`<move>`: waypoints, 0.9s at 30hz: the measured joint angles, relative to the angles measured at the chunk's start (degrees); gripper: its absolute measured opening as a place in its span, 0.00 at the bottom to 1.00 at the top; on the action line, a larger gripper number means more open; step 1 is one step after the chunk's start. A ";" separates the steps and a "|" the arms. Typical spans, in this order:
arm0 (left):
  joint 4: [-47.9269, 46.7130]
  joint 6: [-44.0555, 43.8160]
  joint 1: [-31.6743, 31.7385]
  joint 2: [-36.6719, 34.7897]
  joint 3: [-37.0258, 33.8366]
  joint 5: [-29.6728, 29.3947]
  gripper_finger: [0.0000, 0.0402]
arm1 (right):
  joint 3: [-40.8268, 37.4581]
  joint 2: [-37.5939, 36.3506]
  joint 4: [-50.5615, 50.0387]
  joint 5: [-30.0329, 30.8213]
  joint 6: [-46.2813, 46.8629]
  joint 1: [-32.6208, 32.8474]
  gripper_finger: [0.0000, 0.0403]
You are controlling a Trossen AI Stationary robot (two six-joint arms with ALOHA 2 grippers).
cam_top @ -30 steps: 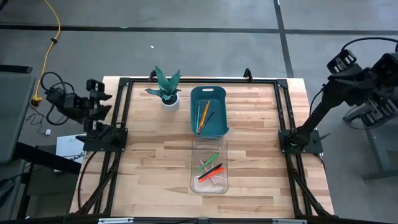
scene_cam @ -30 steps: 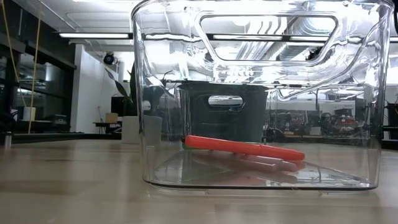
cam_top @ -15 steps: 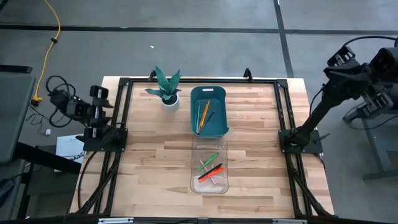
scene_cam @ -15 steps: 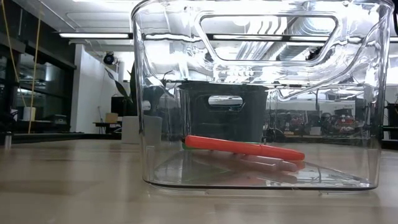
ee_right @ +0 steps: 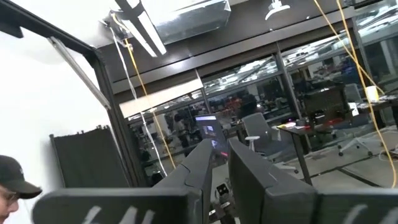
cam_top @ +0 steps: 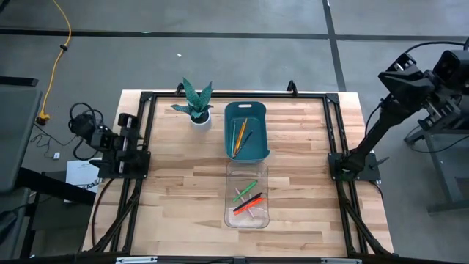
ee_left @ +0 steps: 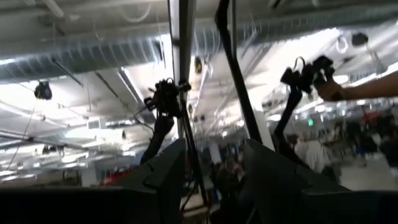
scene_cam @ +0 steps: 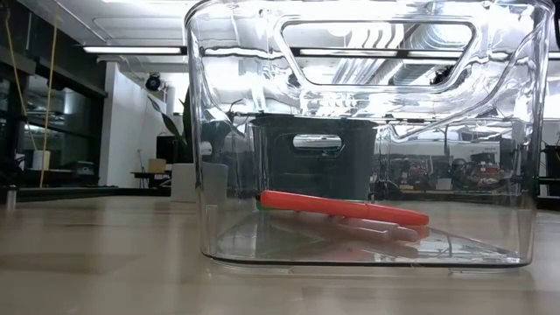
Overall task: Sort pens & pencils
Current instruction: Return to Home Position
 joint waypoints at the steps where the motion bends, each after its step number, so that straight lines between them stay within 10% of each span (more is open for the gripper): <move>1: 2.87 0.13 0.00 0.00 -1.65 0.44 0.38 | 0.00 0.06 0.02 0.02 0.20 -0.37 0.10; 11: 29.94 -1.45 0.00 -0.01 -17.53 3.14 0.38 | 0.00 0.45 0.04 1.75 3.02 -1.38 0.10; 27: 7.23 -15.85 0.00 0.00 -17.49 10.37 0.38 | 0.00 0.38 0.04 5.65 3.19 -1.38 0.10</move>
